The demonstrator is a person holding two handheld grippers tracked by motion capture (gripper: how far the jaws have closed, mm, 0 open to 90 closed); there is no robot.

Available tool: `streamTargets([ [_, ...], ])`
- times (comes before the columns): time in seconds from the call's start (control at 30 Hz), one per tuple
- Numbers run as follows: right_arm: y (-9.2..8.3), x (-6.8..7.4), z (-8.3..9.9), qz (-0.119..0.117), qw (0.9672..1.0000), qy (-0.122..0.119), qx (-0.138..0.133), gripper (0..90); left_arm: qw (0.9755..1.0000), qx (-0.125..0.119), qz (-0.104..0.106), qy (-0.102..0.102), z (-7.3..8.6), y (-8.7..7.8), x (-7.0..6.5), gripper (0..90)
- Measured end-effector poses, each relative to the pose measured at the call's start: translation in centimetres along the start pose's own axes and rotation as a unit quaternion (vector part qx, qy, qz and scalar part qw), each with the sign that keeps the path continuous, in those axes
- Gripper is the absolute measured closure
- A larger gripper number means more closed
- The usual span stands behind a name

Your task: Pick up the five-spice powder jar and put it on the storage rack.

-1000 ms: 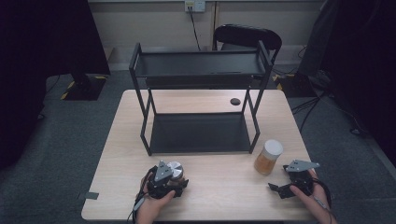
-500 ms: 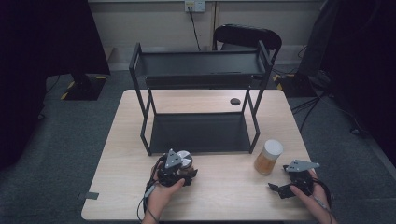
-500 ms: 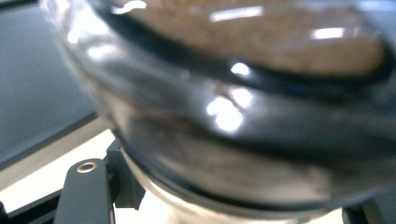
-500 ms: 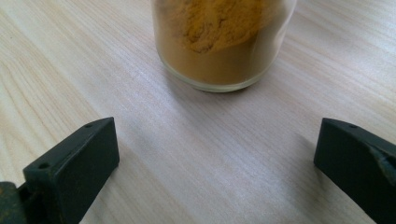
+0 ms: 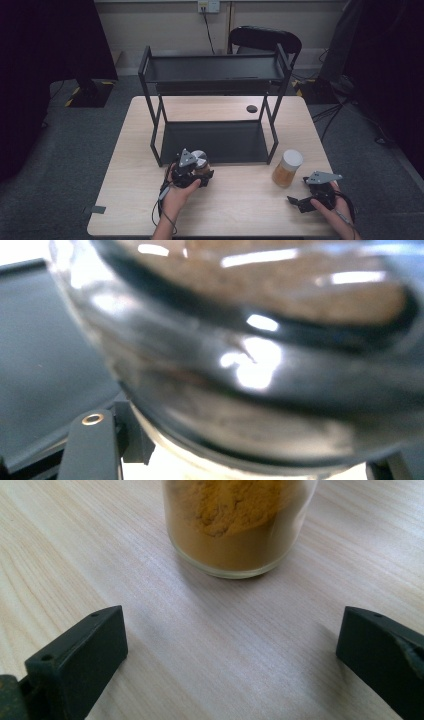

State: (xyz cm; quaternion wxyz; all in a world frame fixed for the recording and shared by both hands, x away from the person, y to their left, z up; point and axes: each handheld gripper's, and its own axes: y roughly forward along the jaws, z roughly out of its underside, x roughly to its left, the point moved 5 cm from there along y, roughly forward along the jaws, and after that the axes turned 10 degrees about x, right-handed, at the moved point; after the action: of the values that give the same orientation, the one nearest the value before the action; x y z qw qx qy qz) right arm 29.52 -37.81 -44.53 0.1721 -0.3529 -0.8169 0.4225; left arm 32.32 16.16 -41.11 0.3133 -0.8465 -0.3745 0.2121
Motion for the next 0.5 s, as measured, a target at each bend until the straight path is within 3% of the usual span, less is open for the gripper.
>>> streamTargets([
  [0.33,0.0,0.0,0.0,0.000,1.0000,0.000,0.000,0.0,0.9997,-0.001,-0.025,0.004,-2.1,-0.4,0.1,31.3],
  [0.5,0.0,0.0,0.0,0.000,1.0000,0.000,0.000,0.0,0.9997,-0.007,-0.024,-0.005,-2.8,-0.7,0.5,31.3],
])
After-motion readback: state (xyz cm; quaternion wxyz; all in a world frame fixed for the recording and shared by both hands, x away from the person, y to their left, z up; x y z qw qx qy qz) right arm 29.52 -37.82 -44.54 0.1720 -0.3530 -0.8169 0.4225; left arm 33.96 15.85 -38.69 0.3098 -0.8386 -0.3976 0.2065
